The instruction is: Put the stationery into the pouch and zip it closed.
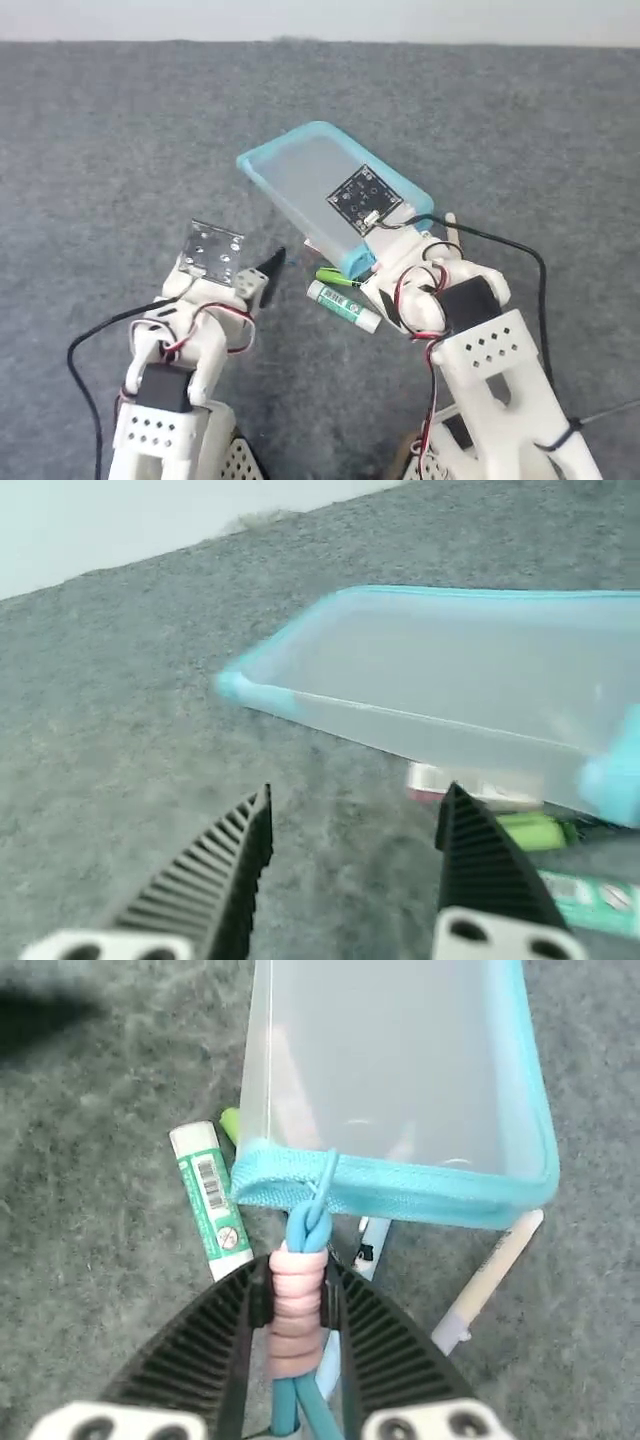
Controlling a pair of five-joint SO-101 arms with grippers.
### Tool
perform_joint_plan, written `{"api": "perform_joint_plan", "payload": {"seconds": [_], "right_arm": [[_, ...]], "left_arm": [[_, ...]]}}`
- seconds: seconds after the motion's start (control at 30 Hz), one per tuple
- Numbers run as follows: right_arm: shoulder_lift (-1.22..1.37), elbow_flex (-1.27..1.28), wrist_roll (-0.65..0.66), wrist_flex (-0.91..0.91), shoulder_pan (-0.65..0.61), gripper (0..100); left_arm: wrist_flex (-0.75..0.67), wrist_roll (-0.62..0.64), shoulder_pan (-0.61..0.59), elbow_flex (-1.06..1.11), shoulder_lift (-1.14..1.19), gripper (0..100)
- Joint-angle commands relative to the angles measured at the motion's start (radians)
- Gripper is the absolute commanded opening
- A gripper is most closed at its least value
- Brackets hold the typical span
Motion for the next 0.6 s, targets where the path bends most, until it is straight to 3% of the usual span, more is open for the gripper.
{"api": "perform_joint_plan", "payload": {"seconds": [0.0,0.23,0.43,0.57], "right_arm": [[-0.015,-0.087,-0.029,-0.019,-0.082,0.6],[0.031,-0.186,-0.068,0.062,-0.189,0.6],[0.015,-0.187,-0.069,0.097,-0.237,0.6],[0.007,-0.186,-0.068,0.114,-0.237,0.6]], "left_arm": [[0.114,-0.008,0.175,-0.097,0.003,31],[0.101,-0.011,0.187,-0.099,0.003,33],[-0.017,-0.049,0.035,-0.05,0.011,33],[-0.026,-0.057,0.015,-0.041,0.011,33]]}}
